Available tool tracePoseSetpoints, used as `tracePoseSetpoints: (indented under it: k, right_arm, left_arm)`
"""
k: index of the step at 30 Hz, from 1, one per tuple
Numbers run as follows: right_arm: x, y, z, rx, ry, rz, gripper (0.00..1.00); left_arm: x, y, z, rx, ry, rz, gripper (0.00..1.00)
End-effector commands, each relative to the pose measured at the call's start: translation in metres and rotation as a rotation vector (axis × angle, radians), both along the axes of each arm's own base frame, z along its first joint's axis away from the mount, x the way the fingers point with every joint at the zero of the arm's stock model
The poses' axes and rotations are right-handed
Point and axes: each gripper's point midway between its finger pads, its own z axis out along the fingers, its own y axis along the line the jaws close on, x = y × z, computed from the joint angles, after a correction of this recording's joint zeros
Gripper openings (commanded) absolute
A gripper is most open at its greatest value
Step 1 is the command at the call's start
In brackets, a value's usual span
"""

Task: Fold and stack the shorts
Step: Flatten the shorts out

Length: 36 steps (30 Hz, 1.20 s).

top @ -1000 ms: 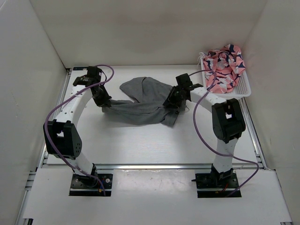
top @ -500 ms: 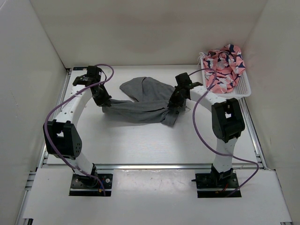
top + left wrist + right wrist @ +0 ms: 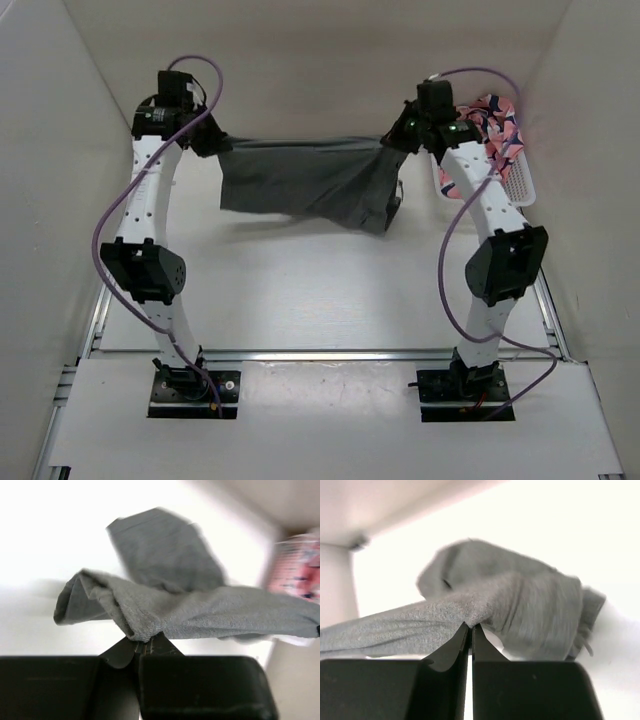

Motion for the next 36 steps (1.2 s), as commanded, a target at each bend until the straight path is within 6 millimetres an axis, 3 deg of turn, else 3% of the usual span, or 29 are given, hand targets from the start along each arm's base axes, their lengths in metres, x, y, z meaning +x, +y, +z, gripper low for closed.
tracePoseSetpoints:
  k: [1,3,4,5,6,7,8,9,10,11,12,13,15,17,23,26,27,29,30,32,33,36]
  right_arm:
    - [-0.02,-0.029,0.088,-0.075,-0.208,0.013,0.0]
    - [-0.033,-0.031,0.089,-0.081,-0.207,0.03,0.0]
    - [-0.051,-0.032,0.075,-0.1,-0.176,0.049,0.0]
    - [-0.063,-0.029,0.064,-0.106,-0.149,0.065,0.0]
    - [-0.083,-0.029,0.065,-0.11,-0.153,0.073,0.0]
    - [-0.102,-0.03,0.021,-0.136,-0.058,0.091,0.0]
    - [-0.117,-0.03,0.004,-0.145,-0.028,0.105,0.0]
    - [-0.14,-0.03,0.002,-0.157,-0.034,0.118,0.0]
    - [-0.167,-0.036,-0.047,-0.192,0.073,0.137,0.0]
    - [-0.182,-0.041,-0.064,-0.182,0.121,0.119,0.0]
    - [-0.203,-0.039,-0.07,-0.155,0.135,0.142,0.16]
    - [-0.228,-0.043,-0.106,-0.156,0.231,0.158,0.31]
    - [-0.25,-0.046,-0.12,-0.124,0.288,0.15,0.6]
    - [-0.263,-0.05,-0.131,-0.118,0.329,0.131,0.63]
    - [-0.278,-0.059,-0.141,-0.056,0.409,0.079,0.63]
    - [-0.286,-0.049,-0.142,0.048,0.414,0.079,0.63]
    - [-0.295,-0.047,-0.154,0.084,0.456,0.057,0.64]
    - [-0.299,-0.035,-0.154,0.178,0.442,0.067,0.68]
    - [-0.31,-0.035,-0.17,0.204,0.486,0.05,0.69]
    - [-0.306,-0.025,-0.168,0.311,0.46,0.019,0.73]
    - [-0.313,-0.025,-0.18,0.335,0.485,0.001,0.73]
    - [-0.305,-0.019,-0.176,0.413,0.45,-0.031,0.74]
  left_arm:
    - [-0.024,0.015,0.08,-0.027,-0.168,0.019,0.1]
    - [-0.029,0.017,0.068,-0.033,-0.153,0.02,0.1]
    - [-0.035,0.015,0.061,-0.042,-0.139,0.01,0.1]
    - [-0.051,0.015,0.037,-0.04,-0.08,0.011,0.1]
    - [-0.059,0.017,0.023,-0.033,-0.052,0.018,0.1]
    - [-0.066,0.019,0.008,-0.024,-0.029,0.026,0.1]
    - [-0.092,0.022,-0.029,-0.013,0.059,0.034,0.1]
    - [-0.105,0.024,-0.049,-0.002,0.101,0.042,0.1]
    - [-0.119,0.028,-0.07,0.013,0.15,0.068,0.1]
    - [-0.135,0.025,-0.08,0.006,0.162,0.07,0.1]
    - [-0.162,0.028,-0.127,-0.003,0.291,0.103,0.13]
    - [-0.174,0.019,-0.141,-0.046,0.329,0.072,0.21]
    - [-0.189,0.011,-0.169,-0.09,0.392,0.07,0.32]
    - [-0.193,0.007,-0.178,-0.096,0.429,0.056,0.35]
    - [-0.19,0.007,-0.174,-0.073,0.418,0.055,0.4]
    - [-0.204,0.013,-0.174,-0.048,0.432,0.084,0.59]
    - [-0.21,0.015,-0.172,-0.046,0.43,0.098,0.6]
    - [-0.226,0.014,-0.183,-0.069,0.468,0.144,0.64]
    - [-0.232,0.014,-0.187,-0.078,0.483,0.164,0.64]
    - [-0.248,0.011,-0.202,-0.092,0.529,0.198,0.66]
    - [-0.25,0.011,-0.207,-0.092,0.534,0.198,0.66]
    - [-0.246,0.007,-0.223,-0.109,0.566,0.199,0.67]
